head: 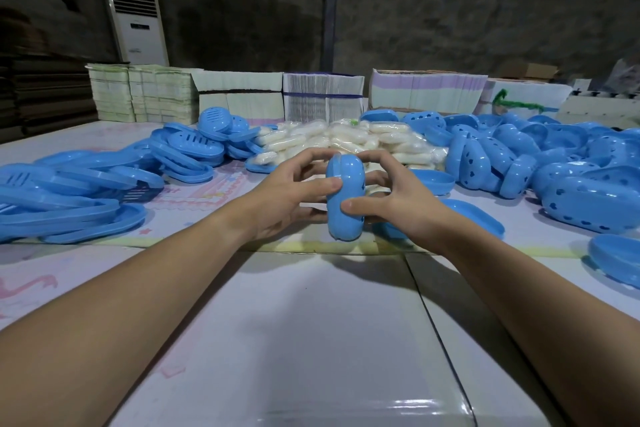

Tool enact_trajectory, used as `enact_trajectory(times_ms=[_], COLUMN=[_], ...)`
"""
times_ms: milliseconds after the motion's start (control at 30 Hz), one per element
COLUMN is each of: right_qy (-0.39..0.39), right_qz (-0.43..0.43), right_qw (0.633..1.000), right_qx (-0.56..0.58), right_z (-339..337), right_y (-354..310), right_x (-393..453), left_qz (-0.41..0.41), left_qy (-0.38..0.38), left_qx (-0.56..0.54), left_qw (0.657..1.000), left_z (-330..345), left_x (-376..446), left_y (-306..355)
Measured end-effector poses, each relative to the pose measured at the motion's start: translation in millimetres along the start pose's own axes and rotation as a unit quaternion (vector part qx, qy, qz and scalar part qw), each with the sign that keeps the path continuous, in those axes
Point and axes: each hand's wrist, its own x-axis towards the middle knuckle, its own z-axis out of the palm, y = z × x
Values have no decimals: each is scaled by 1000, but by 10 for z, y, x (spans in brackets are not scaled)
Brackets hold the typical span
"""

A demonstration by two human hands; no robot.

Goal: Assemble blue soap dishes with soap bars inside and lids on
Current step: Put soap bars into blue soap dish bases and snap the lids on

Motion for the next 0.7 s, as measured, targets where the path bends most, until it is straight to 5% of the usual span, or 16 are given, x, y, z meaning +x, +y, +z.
enact_trajectory(times_ms=[700], right_qy=[12], right_qz=[-15], right_qw=[1000], right_qx=[11], right_z=[-41], right_y=[-2], right_x=[-14], left_qz=[16], left_qy=[1], left_qx=[79], left_qw=[997], left_z=[43], left_x=[-10], left_y=[49])
